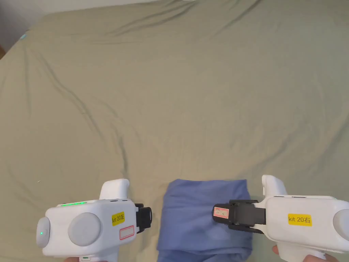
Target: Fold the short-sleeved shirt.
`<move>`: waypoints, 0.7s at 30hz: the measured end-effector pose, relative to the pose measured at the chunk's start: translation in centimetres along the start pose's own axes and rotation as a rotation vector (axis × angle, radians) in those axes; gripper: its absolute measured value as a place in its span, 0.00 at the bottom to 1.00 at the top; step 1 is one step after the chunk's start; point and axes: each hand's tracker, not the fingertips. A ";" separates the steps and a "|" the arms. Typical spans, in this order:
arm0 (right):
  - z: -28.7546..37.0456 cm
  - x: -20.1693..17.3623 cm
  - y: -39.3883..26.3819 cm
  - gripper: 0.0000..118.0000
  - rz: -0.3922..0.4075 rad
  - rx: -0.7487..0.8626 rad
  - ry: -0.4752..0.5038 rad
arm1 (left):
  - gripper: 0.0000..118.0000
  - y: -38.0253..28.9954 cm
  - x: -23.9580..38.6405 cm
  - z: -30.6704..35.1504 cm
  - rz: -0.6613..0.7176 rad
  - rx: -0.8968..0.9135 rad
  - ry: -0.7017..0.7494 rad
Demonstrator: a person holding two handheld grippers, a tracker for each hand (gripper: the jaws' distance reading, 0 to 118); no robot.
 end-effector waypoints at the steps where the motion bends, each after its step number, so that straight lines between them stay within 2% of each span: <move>1: -0.9 0.8 0.1 0.00 -0.011 -0.027 0.054 | 0.00 -0.2 -0.1 -0.3 -0.004 -0.006 -0.024; 3: -2.8 3.5 0.1 0.00 -0.086 -0.088 0.120 | 0.00 0.0 -1.4 -0.9 -0.001 -0.020 -0.047; 6: -3.8 8.0 -0.5 0.00 -0.200 -0.109 0.040 | 0.00 0.6 -2.2 -2.1 0.033 -0.072 -0.175; 8: -3.1 9.6 -0.9 0.00 -0.331 -0.083 0.153 | 0.03 1.1 -2.6 -2.7 0.048 -0.082 -0.262; 9: -2.6 9.3 -0.9 0.00 -0.338 -0.055 0.173 | 0.37 1.4 -2.5 -3.0 0.058 -0.085 -0.303; 10: -2.4 8.9 -1.1 0.00 -0.309 -0.049 0.130 | 0.64 1.6 -2.4 -3.1 0.058 -0.087 -0.333; 11: -2.3 8.7 -1.1 0.00 -0.287 -0.047 0.105 | 0.76 1.9 -2.3 -3.7 0.062 -0.107 -0.375; 12: -2.4 8.6 -1.0 0.00 -0.273 -0.058 0.107 | 0.76 2.1 -2.1 -4.6 0.069 -0.150 -0.409; 13: -2.4 8.6 -1.0 0.00 -0.270 -0.061 0.101 | 1.00 2.1 -2.4 -5.3 0.071 -0.193 -0.432; 18: -2.4 7.7 -1.1 0.00 -0.263 -0.059 0.079 | 0.97 2.5 -2.3 -8.5 0.118 -0.217 -0.550; 20: -2.2 7.7 -1.2 0.00 -0.262 -0.057 0.072 | 0.97 2.5 -2.3 -10.5 0.151 -0.278 -0.605; 21: -2.1 7.7 -1.2 0.00 -0.268 -0.054 0.069 | 0.90 2.0 -1.2 -11.0 0.179 -0.310 -0.633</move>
